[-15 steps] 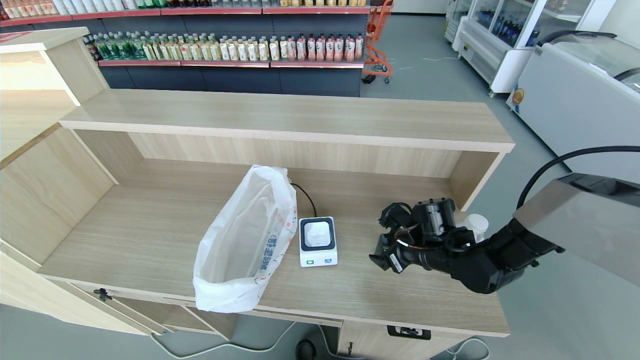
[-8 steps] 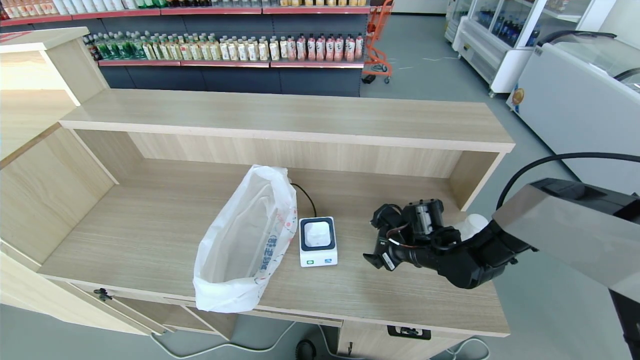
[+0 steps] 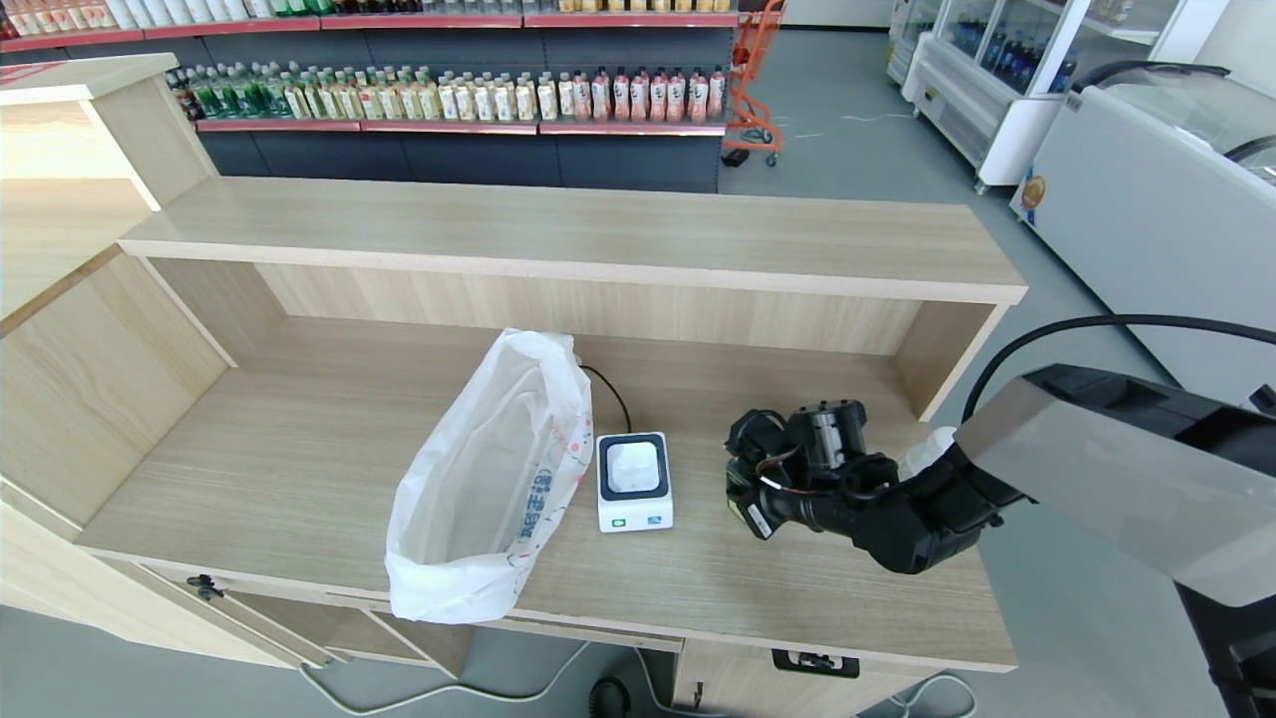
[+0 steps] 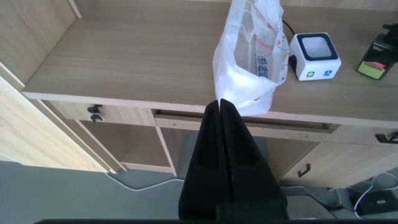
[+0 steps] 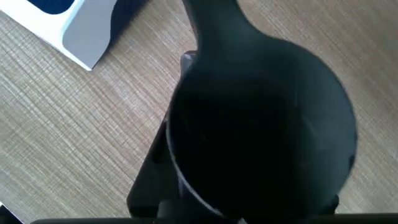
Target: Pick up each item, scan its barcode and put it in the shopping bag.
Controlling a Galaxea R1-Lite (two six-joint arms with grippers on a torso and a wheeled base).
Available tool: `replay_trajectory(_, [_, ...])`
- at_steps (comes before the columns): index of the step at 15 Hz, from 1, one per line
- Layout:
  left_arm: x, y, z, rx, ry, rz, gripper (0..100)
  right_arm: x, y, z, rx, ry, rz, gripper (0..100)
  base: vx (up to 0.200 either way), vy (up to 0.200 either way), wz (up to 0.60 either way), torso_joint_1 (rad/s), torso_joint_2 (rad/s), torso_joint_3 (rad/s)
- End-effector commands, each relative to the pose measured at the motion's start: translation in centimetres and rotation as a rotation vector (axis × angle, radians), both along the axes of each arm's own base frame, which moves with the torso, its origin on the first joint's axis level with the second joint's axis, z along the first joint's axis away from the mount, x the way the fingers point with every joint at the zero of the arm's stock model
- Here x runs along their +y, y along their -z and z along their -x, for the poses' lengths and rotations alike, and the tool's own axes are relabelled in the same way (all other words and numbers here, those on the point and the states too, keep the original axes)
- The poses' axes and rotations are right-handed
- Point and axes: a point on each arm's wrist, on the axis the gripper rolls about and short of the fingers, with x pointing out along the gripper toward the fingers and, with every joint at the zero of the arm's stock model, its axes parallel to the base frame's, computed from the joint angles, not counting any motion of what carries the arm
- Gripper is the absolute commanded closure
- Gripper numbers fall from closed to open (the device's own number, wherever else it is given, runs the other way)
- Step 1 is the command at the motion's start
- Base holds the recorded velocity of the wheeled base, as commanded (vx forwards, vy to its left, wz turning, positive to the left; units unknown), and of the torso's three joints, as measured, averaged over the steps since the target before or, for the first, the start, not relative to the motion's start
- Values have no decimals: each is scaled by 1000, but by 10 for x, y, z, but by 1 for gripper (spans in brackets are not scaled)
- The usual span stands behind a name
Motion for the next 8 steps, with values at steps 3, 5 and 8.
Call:
replay_trajectory(3, [0, 0, 0, 0, 0, 0, 100, -1, -3, 2, -1, 2, -4, 100, 0, 0, 0, 0, 0, 0])
replay_trajectory(5, [0, 0, 0, 0, 0, 0, 100, -2, -12, 5, -13, 7, -15, 100, 0, 0, 0, 0, 0, 0])
replay_trajectory(8, [0, 0, 0, 1, 0, 0, 100, -13, -90, 23, -110, 73, -216, 100, 0, 0, 0, 0, 0, 0])
